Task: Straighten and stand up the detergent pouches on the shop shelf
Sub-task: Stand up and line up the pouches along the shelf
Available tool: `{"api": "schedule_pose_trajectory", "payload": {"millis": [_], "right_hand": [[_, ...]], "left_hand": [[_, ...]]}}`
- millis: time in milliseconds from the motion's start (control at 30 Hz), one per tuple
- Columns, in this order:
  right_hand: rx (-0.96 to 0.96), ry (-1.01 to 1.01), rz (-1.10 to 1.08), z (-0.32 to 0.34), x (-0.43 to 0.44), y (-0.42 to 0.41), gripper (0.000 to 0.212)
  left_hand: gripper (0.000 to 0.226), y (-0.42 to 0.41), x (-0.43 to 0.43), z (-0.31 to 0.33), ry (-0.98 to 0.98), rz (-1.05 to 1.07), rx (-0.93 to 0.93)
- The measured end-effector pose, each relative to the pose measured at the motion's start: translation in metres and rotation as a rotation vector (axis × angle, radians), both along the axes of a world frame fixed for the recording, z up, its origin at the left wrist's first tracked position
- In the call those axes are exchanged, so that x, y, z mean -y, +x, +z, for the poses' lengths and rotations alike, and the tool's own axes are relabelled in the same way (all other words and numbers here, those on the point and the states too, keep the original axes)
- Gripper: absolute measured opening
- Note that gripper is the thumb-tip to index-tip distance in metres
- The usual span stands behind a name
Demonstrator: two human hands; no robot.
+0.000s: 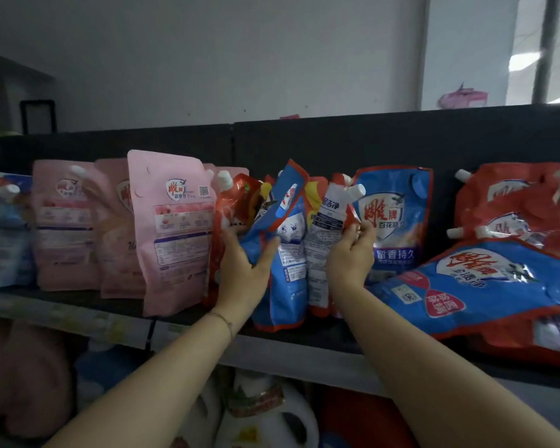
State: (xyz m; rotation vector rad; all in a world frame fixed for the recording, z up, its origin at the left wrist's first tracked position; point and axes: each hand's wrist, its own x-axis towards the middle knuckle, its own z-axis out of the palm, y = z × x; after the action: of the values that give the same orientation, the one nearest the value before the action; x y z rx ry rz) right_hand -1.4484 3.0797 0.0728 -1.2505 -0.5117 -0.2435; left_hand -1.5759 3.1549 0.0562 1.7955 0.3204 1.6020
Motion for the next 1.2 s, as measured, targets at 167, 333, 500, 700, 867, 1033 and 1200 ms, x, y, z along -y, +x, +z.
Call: {"api": "schedule_pose_trajectory", "payload": {"millis": [167,333,500,700,867,1033,1200], "right_hand": [[0.090,-0.254,-0.142,-0.007,-0.002,0.018,0.021],[0.040,-0.440,-0.185,-0.005,0.010,0.008,0.022],[0.065,-0.564,-0.014,0.005,0.030,0.007,0.051],[0.122,-0.866,0.107,0.000,0.020,0.063,0.092],[0.313,-1.136,0.052,0.022,0.066,0.028,0.056],[0.490,-1.148,-0.033,0.026,0.102,0.020,0.020],[0.522,-1.251,-0.079,0.026,0.127,0.036,0.028]], "left_hand": [[0.102,0.015,0.006,-0.027,0.152,0.086,-0.117],[0.109,0.029,0.012,-0.025,0.182,0.217,-0.163],[0.106,0.027,0.009,-0.019,0.165,0.414,-0.301],[0.096,0.028,0.037,-0.019,0.085,0.609,-0.246],[0.077,0.034,0.063,-0.018,0.150,0.613,-0.071],[0.064,0.048,0.083,-0.024,0.356,0.496,-0.078],[0.043,0.065,0.096,-0.024,0.419,0.360,-0.226]]}}
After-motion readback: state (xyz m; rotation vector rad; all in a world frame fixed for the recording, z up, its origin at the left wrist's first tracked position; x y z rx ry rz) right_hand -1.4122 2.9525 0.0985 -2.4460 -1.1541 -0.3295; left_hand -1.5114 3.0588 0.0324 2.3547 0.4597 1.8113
